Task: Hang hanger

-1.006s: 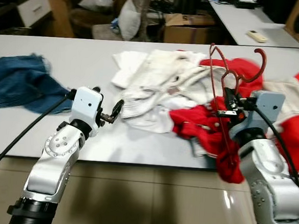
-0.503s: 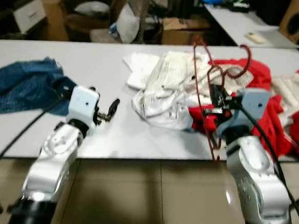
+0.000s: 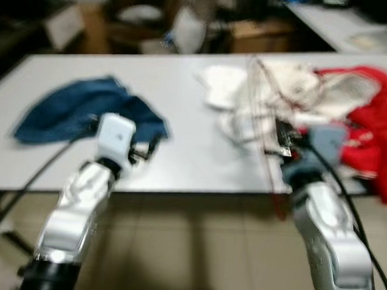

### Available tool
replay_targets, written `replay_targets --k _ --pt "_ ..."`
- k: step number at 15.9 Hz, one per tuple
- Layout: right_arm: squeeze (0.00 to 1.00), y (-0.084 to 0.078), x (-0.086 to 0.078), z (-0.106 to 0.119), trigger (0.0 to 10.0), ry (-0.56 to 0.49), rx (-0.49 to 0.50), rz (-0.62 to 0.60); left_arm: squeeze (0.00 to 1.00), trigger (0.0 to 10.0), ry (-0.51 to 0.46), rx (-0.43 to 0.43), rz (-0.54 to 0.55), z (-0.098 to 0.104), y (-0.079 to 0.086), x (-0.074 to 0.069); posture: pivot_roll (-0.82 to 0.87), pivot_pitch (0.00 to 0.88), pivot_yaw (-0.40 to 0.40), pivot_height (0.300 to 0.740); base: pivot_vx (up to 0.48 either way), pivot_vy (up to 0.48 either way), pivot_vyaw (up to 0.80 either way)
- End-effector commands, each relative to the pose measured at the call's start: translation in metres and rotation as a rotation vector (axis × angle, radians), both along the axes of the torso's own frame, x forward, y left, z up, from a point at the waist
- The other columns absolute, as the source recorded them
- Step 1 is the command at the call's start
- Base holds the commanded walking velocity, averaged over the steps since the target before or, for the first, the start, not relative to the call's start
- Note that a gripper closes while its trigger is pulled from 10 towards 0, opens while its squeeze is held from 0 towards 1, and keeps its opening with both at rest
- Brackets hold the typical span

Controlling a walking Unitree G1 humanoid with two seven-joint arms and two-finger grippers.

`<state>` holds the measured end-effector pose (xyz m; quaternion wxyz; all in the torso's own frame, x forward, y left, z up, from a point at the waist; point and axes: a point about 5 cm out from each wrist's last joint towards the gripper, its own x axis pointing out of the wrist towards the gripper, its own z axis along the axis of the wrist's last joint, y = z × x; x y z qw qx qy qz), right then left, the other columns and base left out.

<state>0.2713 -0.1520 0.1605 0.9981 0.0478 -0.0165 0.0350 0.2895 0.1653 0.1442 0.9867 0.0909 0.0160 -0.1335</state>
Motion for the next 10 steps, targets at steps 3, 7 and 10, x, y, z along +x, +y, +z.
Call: replay_targets --k 3,7,10 --pt "0.0 0.004 0.005 0.001 10.0 0.033 -0.02 0.036 0.0 10.0 -0.015 0.006 0.021 0.006 0.002 0.007 -0.07 0.0 0.103 0.74 0.0 0.48 0.0" --pt "0.0 0.019 0.004 0.008 10.0 0.025 0.013 0.142 0.0 10.0 0.001 0.008 0.012 0.001 0.003 0.005 -0.08 0.0 0.09 0.74 0.0 0.48 0.0" --pt "0.0 0.025 0.007 0.014 10.0 -0.026 -0.014 0.166 0.0 10.0 0.018 -0.069 0.01 0.002 -0.007 0.007 -0.07 0.0 0.088 0.74 0.0 0.16 0.0"
